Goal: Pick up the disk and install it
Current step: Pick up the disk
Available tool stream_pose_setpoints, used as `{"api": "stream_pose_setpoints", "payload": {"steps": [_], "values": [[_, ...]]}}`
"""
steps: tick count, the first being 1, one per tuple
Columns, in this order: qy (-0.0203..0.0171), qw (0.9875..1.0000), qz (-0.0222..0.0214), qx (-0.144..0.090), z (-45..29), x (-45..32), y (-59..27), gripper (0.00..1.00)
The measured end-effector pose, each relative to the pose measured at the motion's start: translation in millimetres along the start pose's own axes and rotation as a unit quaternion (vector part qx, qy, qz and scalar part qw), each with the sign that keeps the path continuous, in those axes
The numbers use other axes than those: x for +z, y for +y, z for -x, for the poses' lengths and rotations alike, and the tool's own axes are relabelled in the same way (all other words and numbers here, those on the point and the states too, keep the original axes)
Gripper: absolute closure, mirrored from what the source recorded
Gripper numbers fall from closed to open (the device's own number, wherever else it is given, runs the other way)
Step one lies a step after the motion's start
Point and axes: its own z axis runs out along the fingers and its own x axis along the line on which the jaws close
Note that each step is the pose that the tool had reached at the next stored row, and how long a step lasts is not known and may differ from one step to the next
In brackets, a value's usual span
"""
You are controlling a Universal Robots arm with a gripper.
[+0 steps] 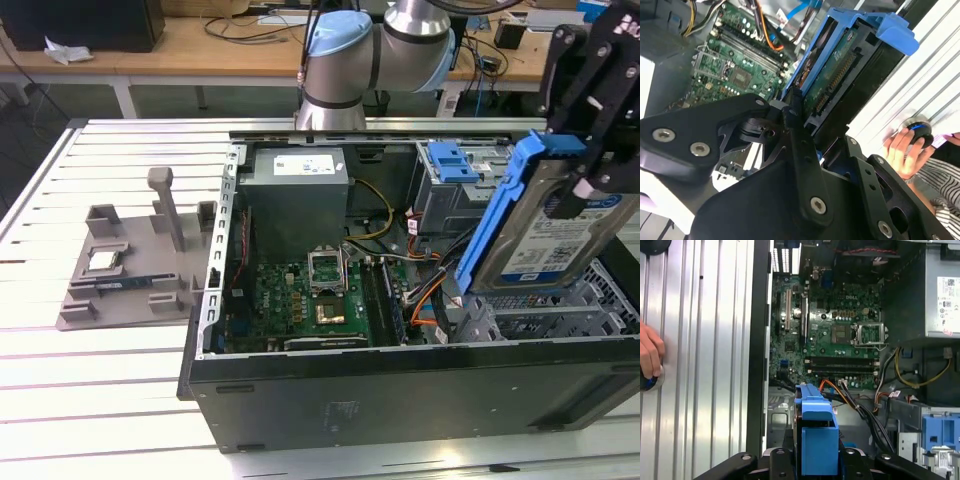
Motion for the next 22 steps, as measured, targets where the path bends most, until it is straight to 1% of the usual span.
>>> {"api": "stream_pose_setpoints", "payload": {"steps": [3,6,8,12,13,16,17,19,22], "values": [[0.0000,1.0000,0.0001,0.000,-0.2,-0.2,-9.4,0.63],[0.0000,1.0000,0.0001,0.000,-0.5,0.1,-20.6,0.63],[0.0000,1.0000,0.0001,0.000,-0.6,0.0,-25.4,0.63],[-0.0001,1.0000,0.0001,0.000,-0.7,-0.1,-29.6,0.63],[-0.0011,1.0000,0.0001,0.000,-0.8,-0.2,-30.2,0.63],[-0.0089,1.0000,-0.0001,0.000,-1.4,-0.3,-31.3,0.63],[-0.0099,1.0000,-0.0001,0.000,-2.2,-0.3,-31.3,0.63],[-0.0100,0.9999,-0.0001,0.000,-4.2,-0.1,-31.5,0.63],[-0.0106,0.9999,-0.0004,0.010,-4.8,0.4,-31.8,0.63]]}}
